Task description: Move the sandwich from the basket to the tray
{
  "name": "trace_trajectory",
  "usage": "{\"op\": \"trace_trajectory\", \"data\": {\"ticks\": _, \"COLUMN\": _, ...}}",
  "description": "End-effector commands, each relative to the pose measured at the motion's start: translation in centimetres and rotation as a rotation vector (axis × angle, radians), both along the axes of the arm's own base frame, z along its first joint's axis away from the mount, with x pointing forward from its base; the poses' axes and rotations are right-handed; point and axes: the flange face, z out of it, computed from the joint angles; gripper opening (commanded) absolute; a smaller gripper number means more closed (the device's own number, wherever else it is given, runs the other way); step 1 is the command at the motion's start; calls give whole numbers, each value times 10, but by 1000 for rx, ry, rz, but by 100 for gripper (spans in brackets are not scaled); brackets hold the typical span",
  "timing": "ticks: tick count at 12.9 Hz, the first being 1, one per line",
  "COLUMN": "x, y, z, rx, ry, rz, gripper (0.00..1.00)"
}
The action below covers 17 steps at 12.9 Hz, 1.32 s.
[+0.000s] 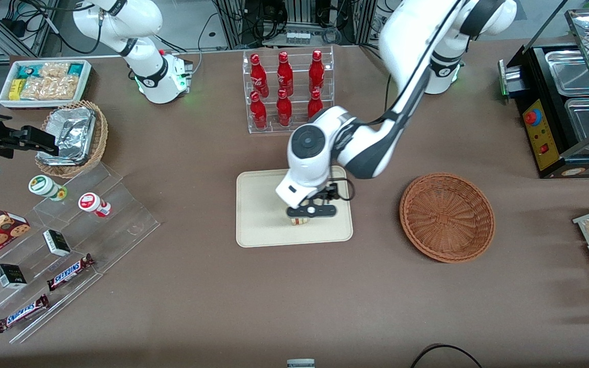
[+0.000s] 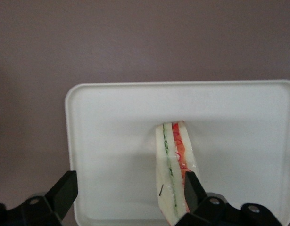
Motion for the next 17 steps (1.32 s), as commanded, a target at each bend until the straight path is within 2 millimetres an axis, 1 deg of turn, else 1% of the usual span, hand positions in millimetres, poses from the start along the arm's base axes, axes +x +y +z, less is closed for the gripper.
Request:
{"op": "trace_trajectory", "data": {"ticks": 1, "x": 4, "y": 63, "z": 66, "rx": -20, "ry": -18, "rz": 108, "gripper": 100}}
{"op": "trace_trajectory", "data": {"ticks": 3, "x": 0, "y": 110, "z": 93, "rx": -15, "ry": -32, "rz": 145, "gripper": 100}}
{"op": "trace_trajectory", "data": {"ticks": 4, "x": -1, "y": 132, "z": 105, "rx": -14, "ry": -41, "rz": 135, "gripper": 100}}
{"op": "trace_trajectory", "data": {"ticks": 5, "x": 2, "y": 160, "z": 117, "rx": -3, "ry": -35, "rz": 98, "gripper": 100}}
{"op": "trace_trajectory", "data": {"ticks": 6, "x": 3, "y": 183, "z": 126, "rx": 22, "ry": -3, "rz": 72, "gripper": 100}}
{"op": "trace_trajectory", "data": {"ticks": 8, "x": 2, "y": 227, "z": 152, "rx": 45, "ry": 28, "rz": 27, "gripper": 100}}
{"op": "trace_trajectory", "data": {"ticks": 9, "x": 1, "y": 254, "z": 165, "rx": 62, "ry": 53, "rz": 5, "gripper": 100}}
{"op": "trace_trajectory", "data": {"ticks": 11, "x": 0, "y": 303, "z": 189, "rx": 68, "ry": 65, "rz": -39, "gripper": 100}}
{"op": "trace_trajectory", "data": {"ticks": 15, "x": -17, "y": 377, "z": 233, "rx": 64, "ry": 67, "rz": -96, "gripper": 100}}
{"op": "trace_trajectory", "data": {"ticks": 16, "x": -20, "y": 391, "z": 238, "rx": 64, "ry": 76, "rz": -115, "gripper": 100}}
{"op": "trace_trajectory", "data": {"ticks": 17, "x": -24, "y": 397, "z": 246, "rx": 63, "ry": 71, "rz": -122, "gripper": 100}}
